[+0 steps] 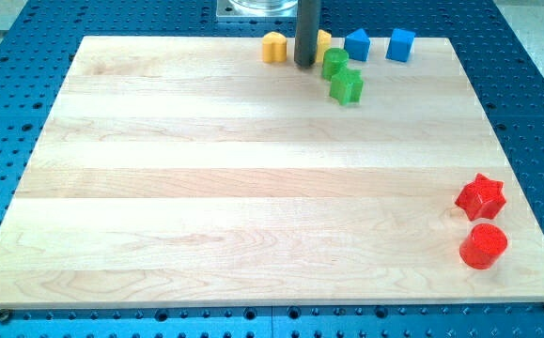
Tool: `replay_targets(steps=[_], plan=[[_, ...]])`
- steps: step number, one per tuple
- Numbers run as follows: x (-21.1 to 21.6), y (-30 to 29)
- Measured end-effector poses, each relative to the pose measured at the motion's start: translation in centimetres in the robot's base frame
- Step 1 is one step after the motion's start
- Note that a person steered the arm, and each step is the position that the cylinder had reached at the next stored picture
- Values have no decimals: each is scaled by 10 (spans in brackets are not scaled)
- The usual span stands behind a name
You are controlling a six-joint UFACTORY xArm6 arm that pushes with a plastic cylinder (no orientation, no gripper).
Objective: Place the red star diagonal to the red circle
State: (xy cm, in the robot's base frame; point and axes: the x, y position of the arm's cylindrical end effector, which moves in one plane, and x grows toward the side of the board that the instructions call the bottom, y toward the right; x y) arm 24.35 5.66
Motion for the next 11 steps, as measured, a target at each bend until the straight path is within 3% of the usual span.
replay_targets(steps=[2,3,5,6,7,9,10,11], plan=[[111,-3],[164,42],[176,260],[244,286],[280,250],[266,30],[296,16],[274,-19]])
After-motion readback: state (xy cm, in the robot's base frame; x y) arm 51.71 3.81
